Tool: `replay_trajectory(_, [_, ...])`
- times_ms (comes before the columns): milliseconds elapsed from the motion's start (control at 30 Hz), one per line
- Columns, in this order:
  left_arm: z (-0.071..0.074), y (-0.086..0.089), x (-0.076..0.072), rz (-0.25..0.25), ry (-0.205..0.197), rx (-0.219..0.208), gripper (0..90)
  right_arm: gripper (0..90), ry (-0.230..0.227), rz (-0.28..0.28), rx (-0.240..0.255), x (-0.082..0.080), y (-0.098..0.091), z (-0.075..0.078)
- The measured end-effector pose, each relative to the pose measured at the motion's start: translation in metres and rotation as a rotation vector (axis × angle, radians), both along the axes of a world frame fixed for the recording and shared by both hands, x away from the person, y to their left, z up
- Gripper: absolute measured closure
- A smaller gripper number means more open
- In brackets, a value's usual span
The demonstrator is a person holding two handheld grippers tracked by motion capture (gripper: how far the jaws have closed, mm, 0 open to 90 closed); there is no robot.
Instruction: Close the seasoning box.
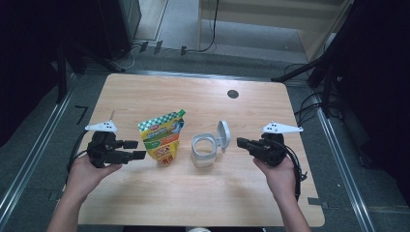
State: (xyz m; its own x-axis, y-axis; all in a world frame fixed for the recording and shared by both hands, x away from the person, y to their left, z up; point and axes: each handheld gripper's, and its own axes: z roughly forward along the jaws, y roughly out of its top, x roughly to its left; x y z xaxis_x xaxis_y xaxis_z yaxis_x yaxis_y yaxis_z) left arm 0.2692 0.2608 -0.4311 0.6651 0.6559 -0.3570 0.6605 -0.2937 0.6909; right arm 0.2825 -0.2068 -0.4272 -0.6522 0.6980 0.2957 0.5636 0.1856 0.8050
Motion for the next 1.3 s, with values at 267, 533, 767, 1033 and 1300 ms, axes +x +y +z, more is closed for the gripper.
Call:
replay_trajectory(267, [-0.002,-0.001,-0.002,0.005,0.002,0.001,37.4,90.0,0.009,-0.002,0.007,0.010,0.011,-0.008])
replay_trajectory(533, [-0.003,0.002,-0.003,0.011,0.004,-0.001,37.4,90.0,0.010,0.015,-0.004,0.011,0.021,-0.012])
replay_trajectory(767, [-0.005,0.005,-0.005,0.028,0.005,-0.008,37.4,90.0,0.006,0.028,-0.008,0.011,0.027,-0.012])
replay_trajectory(1033, [-0.005,0.007,-0.004,0.034,0.008,-0.013,37.5,90.0,0.001,0.036,-0.009,0.009,0.029,-0.011])
replay_trajectory(1300, [-0.006,0.004,-0.002,0.027,0.013,-0.009,37.4,90.0,-0.007,0.045,-0.011,0.007,0.030,-0.010])
